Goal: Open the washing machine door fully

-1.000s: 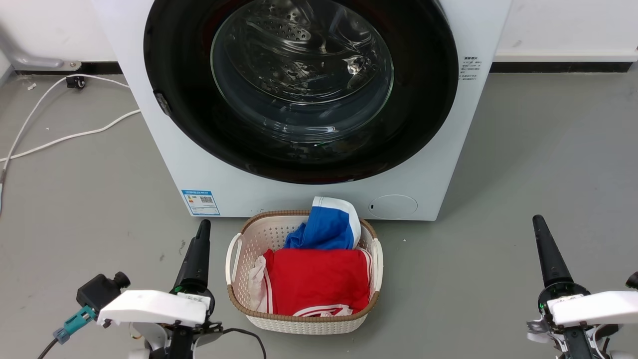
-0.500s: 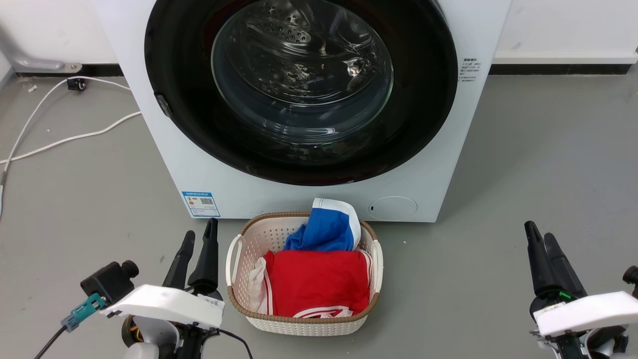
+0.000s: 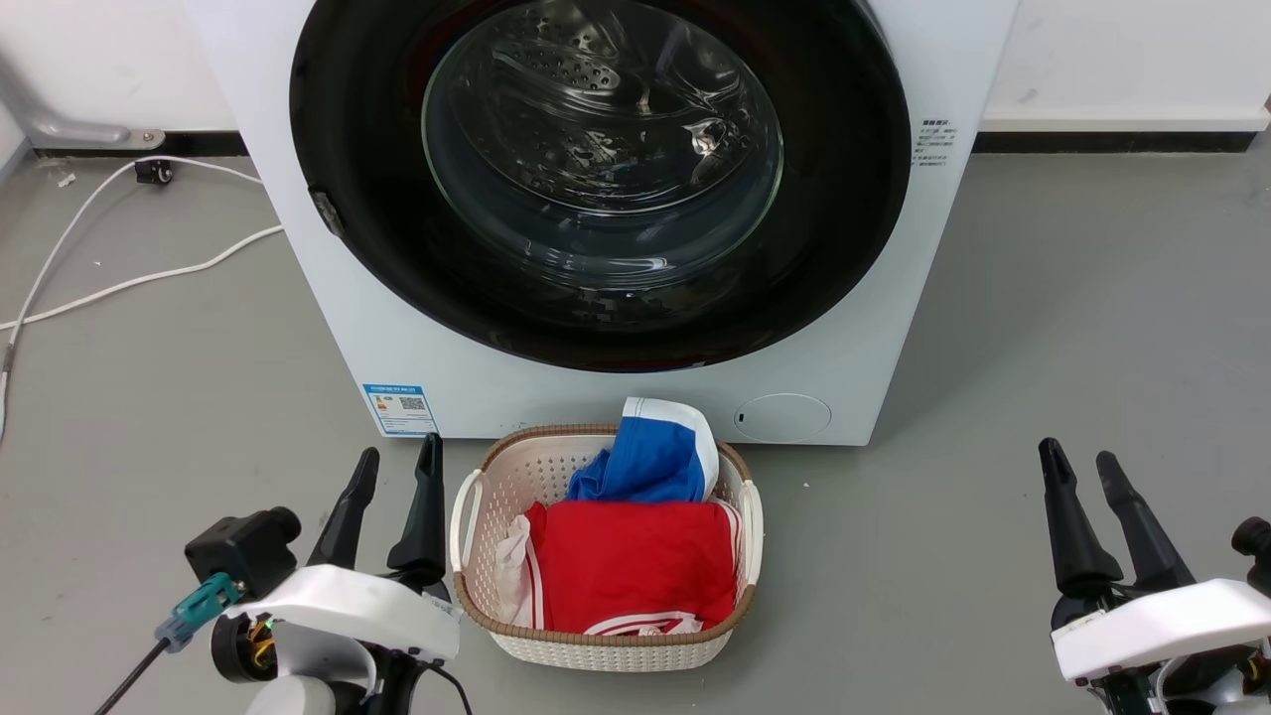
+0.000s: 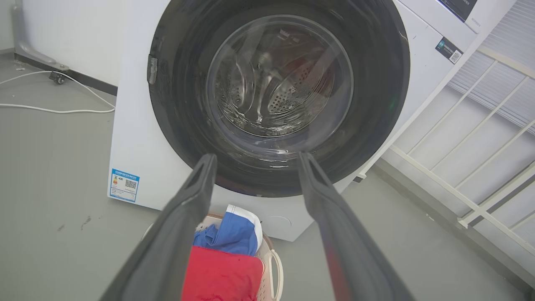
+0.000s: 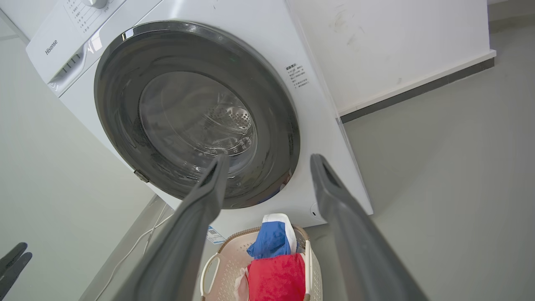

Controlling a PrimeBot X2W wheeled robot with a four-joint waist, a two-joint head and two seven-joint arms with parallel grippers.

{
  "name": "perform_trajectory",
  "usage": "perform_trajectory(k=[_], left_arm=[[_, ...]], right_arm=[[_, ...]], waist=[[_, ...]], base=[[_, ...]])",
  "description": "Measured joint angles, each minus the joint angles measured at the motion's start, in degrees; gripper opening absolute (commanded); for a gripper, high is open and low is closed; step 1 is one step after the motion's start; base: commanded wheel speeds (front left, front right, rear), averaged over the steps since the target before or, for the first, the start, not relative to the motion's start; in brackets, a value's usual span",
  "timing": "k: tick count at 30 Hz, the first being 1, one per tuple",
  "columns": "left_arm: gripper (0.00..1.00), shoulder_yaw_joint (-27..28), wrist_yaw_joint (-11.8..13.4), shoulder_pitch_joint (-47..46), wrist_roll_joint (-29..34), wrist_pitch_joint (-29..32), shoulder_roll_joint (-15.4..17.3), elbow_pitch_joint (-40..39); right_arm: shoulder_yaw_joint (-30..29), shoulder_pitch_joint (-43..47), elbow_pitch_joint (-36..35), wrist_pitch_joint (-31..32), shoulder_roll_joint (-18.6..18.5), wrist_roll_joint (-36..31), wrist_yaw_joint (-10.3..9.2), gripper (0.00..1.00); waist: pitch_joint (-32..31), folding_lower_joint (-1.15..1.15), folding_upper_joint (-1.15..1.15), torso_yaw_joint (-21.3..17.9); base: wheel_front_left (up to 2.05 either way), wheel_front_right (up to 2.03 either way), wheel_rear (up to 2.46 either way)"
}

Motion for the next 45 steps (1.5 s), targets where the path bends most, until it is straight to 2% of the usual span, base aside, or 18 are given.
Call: perform_trajectory(k=[14, 27, 36, 45], left_arm=[[1.00, -4.09, 3.08, -0.66, 10.87, -2.08, 2.44, -1.10], [1.00, -7.50, 5.57, -1.48, 17.83, -3.86, 4.54, -1.40], [1.00, -8.17, 5.61, -1.66, 19.65, -5.12, 4.74, -0.66], [1.00, -7.16, 4.78, -1.24, 20.26, -6.16, 3.79, 0.33]], right_arm=[[0.12, 1.20, -3.45, 0.58, 0.08, -11.41, 0.00, 1.00], [-0.07, 2.30, -5.83, 1.48, 0.42, -19.40, 0.00, 1.00], [-0.03, 3.23, -7.47, 1.46, 1.07, -24.86, 0.01, 1.00], [-0.26, 3.74, -8.02, 1.13, 1.58, -27.30, 0.01, 1.00]], waist=[[0.05, 0.00, 0.00, 0.17], [0.10, 0.00, 0.00, 0.18], [0.03, 0.00, 0.00, 0.17], [0.12, 0.00, 0.00, 0.25]], base=[[0.00, 0.00, 0.00], [0.00, 0.00, 0.00], [0.00, 0.00, 0.00], [0.00, 0.00, 0.00]])
